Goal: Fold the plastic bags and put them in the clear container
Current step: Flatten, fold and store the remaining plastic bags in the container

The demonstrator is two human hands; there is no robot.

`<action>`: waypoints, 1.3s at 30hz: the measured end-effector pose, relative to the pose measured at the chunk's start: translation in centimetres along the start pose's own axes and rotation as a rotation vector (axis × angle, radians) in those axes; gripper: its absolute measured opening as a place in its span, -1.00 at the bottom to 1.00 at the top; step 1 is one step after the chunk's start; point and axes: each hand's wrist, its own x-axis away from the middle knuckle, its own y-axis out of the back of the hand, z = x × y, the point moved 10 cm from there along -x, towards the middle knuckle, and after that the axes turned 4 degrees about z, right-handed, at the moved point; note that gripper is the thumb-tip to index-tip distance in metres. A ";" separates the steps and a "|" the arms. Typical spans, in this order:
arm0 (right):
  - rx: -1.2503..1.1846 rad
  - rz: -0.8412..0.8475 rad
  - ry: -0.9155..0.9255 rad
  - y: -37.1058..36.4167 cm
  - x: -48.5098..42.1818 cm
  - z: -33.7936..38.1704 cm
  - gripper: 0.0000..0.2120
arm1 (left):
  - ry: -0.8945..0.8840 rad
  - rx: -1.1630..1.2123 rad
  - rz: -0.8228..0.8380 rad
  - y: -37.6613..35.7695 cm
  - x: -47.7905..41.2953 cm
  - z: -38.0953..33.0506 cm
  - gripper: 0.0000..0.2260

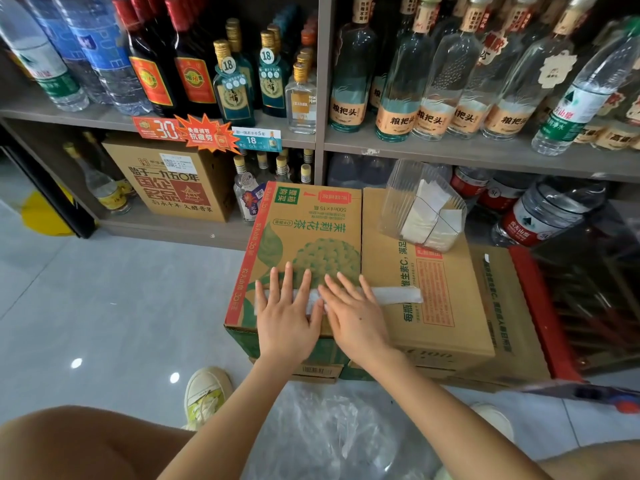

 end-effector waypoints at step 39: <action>-0.667 -0.017 -0.508 4.2 7.2 -11.7 -0.91 | -0.430 0.484 -0.205 2.8 1.4 -5.7 -0.64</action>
